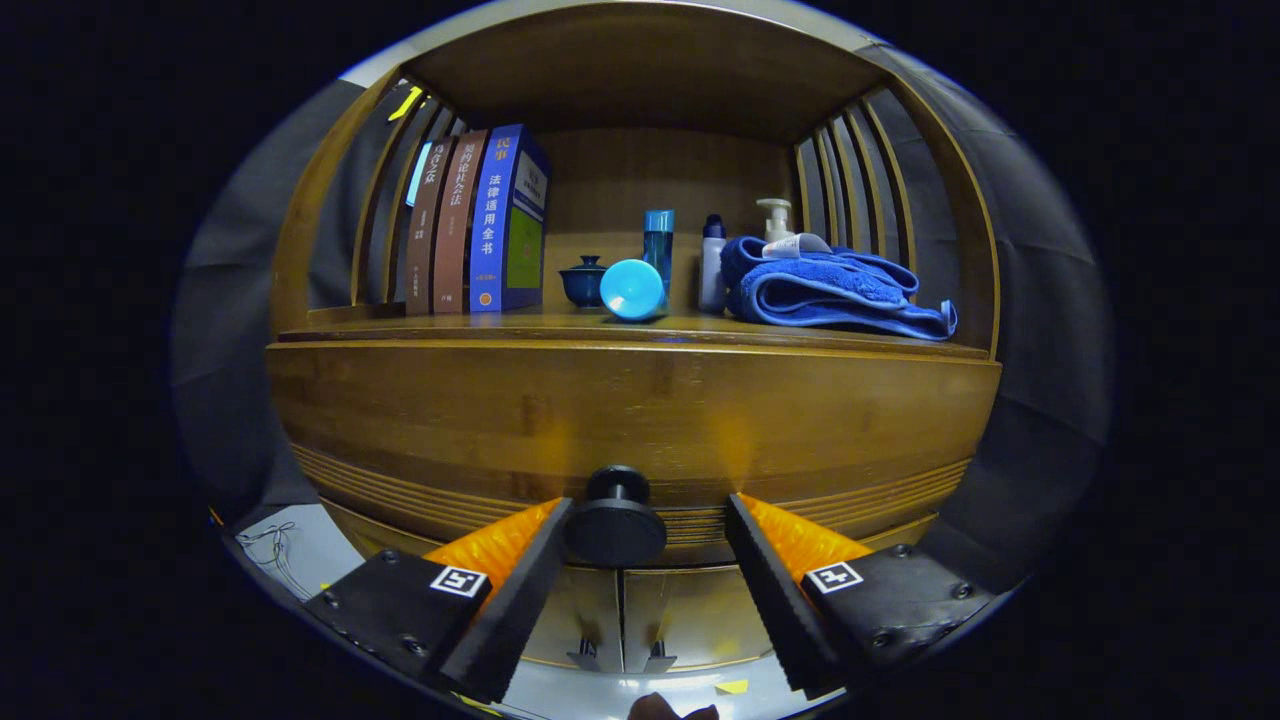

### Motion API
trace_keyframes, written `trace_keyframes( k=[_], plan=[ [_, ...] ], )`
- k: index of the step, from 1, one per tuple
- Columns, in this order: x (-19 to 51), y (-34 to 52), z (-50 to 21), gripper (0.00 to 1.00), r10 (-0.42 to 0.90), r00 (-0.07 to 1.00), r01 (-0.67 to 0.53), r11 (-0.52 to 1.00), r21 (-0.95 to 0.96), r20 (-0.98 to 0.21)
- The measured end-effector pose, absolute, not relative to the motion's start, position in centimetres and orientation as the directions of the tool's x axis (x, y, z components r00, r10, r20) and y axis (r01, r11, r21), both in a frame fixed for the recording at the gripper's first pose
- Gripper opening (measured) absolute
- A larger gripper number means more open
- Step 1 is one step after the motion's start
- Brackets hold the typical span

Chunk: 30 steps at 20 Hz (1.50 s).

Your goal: Pull open the drawer, take out the items inside it, and place them on the countertop above the cabinet.

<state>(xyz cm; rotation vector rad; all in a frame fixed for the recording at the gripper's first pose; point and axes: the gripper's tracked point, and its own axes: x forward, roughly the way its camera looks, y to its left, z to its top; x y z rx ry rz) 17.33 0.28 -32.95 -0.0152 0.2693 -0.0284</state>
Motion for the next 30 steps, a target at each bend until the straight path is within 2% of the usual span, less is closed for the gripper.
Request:
trace_keyframes(
  k=[6, 18, 22, 30],
  plan=[
    [17.1, 0.6, -31.0, 1.00, -0.022, 0.970, 0.008, 0.998, -0.062, -0.243],
    [11.6, 3.2, -13.3, 0.99, 0.025, 0.999, -0.025, 1.000, -0.008, -0.046],
    [8.1, 3.7, -7.6, 0.99, 0.074, 0.997, -0.073, 0.997, 0.027, -0.030],
    [2.2, 3.3, 1.1, 0.99, 0.090, 0.996, -0.088, 0.993, 0.075, -0.020]
  ],
)
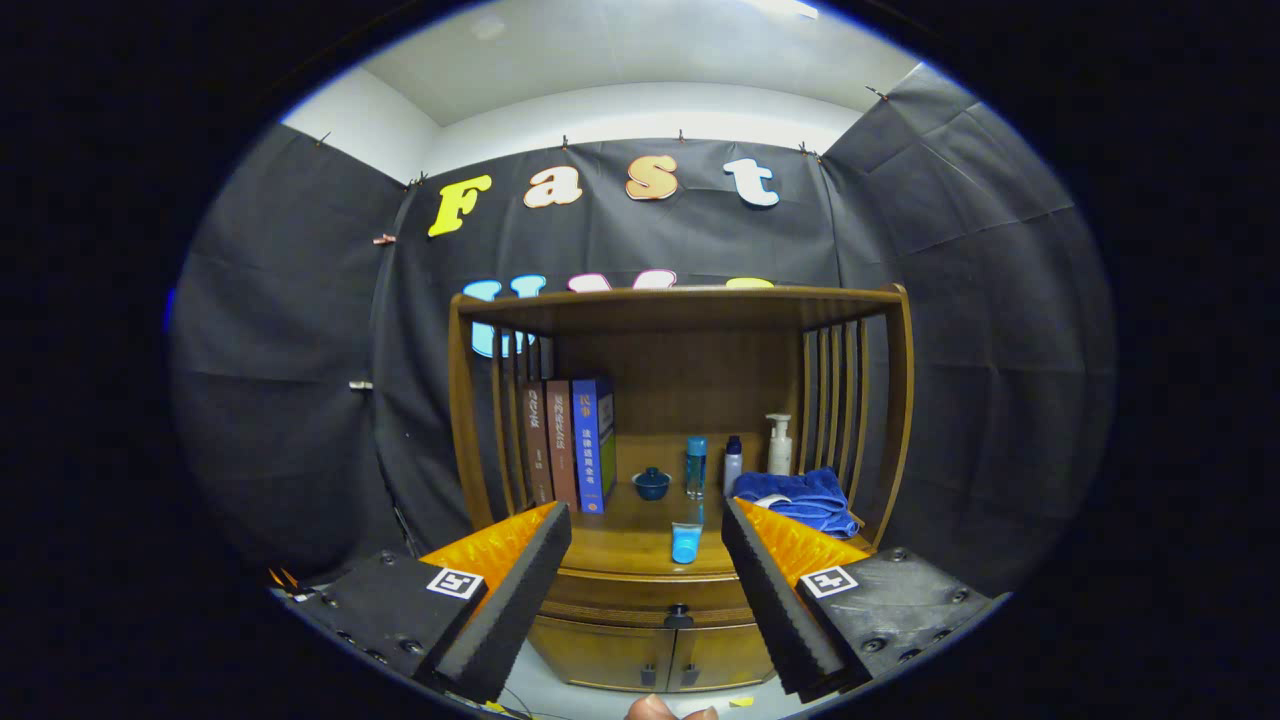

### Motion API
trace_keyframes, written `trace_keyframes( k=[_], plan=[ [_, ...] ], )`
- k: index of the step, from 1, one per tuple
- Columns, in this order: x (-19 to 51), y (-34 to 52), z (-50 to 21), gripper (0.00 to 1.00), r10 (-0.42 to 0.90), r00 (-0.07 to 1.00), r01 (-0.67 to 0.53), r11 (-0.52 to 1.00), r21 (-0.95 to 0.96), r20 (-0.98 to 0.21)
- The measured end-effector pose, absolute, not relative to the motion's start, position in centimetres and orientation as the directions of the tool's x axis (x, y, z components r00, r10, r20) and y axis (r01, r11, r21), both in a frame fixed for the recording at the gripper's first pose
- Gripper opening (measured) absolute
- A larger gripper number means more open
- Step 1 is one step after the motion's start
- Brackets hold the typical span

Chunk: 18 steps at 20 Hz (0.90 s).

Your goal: Pull open the drawer, take out the items inside it, and place them on the countertop above the cabinet.

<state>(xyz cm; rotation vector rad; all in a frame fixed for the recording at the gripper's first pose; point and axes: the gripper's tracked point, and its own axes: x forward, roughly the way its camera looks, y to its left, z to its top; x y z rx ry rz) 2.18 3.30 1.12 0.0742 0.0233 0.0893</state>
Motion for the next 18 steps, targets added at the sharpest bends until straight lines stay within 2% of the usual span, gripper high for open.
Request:
trace_keyframes(
  k=[9, 18],
  plan=[
    [-2.2, 2.9, 5.2, 0.99, 0.096, 0.994, -0.098, 0.994, 0.053, 0.049],
    [-2.4, 1.8, 3.6, 0.99, 0.089, 0.996, -0.090, 0.994, 0.059, 0.020]
  ],
)
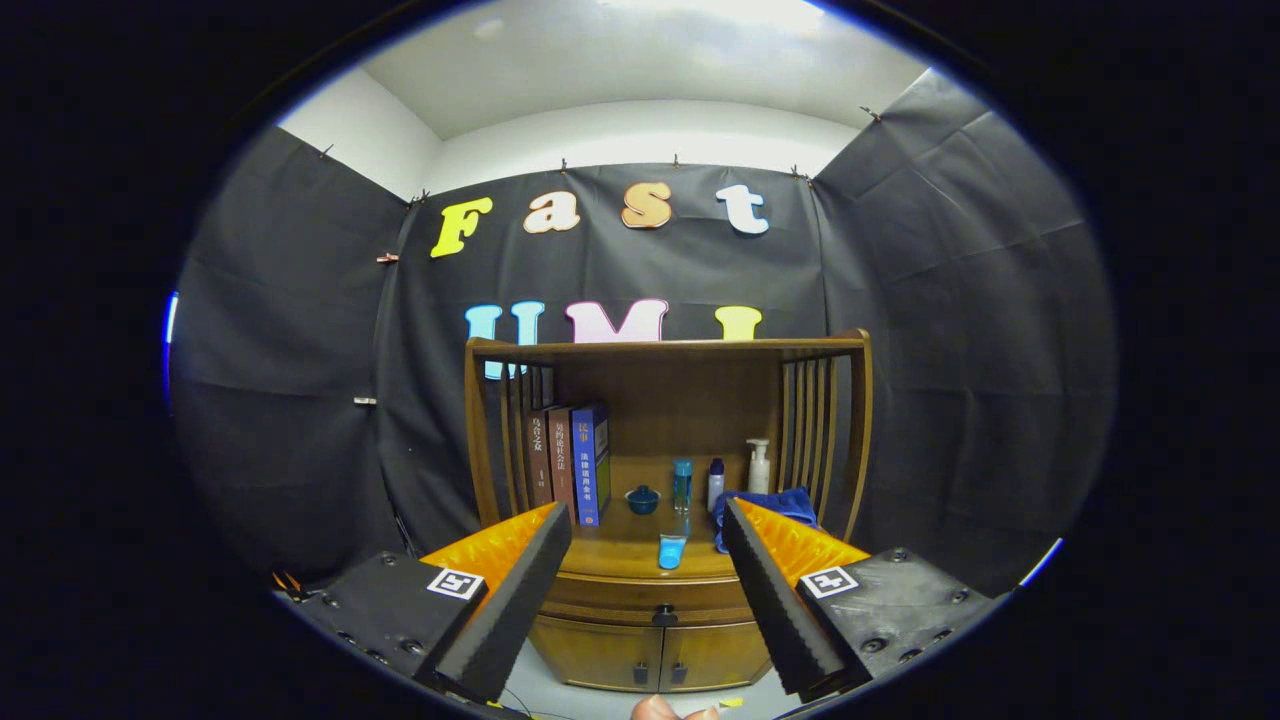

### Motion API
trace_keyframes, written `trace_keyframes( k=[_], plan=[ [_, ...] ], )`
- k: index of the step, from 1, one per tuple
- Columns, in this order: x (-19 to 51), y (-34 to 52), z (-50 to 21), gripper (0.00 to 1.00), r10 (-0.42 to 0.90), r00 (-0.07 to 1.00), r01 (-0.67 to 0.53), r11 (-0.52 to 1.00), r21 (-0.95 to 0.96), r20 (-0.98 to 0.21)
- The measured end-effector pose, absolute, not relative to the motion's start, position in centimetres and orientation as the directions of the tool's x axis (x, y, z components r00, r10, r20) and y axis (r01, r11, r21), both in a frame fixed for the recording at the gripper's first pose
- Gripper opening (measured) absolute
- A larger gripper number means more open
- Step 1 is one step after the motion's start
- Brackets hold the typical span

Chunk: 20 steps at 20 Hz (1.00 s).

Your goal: Pull open the drawer, take out the items inside it, and place them on the countertop above the cabinet.

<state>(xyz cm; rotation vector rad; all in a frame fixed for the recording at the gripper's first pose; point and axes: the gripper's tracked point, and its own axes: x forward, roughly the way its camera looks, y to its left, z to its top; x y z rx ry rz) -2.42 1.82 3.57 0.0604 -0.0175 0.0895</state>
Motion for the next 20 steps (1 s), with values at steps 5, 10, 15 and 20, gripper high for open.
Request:
trace_keyframes(
  k=[5, 10, 15, 20],
  plan=[
    [-2.4, 1.4, 3.6, 0.99, 0.075, 0.997, -0.077, 0.996, 0.052, 0.036],
    [-2.3, 1.4, 2.7, 0.99, 0.071, 0.997, -0.071, 0.997, 0.042, 0.017],
    [-2.3, 1.6, 2.5, 0.99, 0.079, 0.997, -0.079, 0.996, 0.036, 0.009],
    [-2.3, 1.7, 2.2, 0.99, 0.078, 0.997, -0.078, 0.997, 0.027, 0.006]
  ],
)
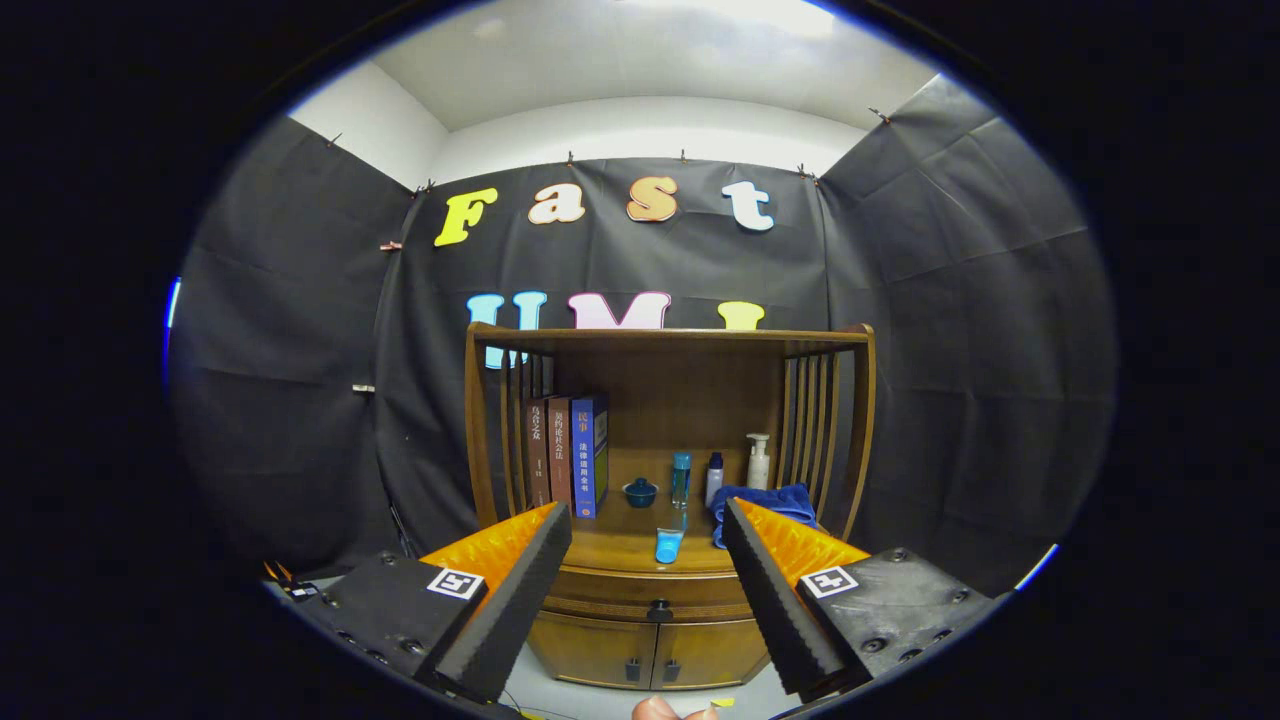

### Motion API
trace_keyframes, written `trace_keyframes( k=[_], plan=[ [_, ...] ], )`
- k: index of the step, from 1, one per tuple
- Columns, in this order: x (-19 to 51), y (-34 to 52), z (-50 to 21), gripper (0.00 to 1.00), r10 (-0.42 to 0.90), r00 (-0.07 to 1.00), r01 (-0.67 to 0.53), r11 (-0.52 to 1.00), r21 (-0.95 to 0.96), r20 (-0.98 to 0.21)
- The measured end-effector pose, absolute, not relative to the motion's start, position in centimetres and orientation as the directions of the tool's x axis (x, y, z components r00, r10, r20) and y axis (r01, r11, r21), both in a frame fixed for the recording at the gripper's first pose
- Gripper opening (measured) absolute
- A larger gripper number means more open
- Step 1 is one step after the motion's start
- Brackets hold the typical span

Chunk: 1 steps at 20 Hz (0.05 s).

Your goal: Pull open the drawer, take out the items inside it, and place them on the countertop above the cabinet.

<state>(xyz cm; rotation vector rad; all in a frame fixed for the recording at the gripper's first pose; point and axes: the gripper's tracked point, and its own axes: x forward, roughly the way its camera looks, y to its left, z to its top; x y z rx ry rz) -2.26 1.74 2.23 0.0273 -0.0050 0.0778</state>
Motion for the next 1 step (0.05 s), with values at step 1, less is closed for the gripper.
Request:
trace_keyframes(
  k=[1],
  plan=[
    [-2.20, 1.79, 2.21, 0.99, 0.079, 0.997, -0.079, 0.997, 0.027, 0.006]
  ],
)
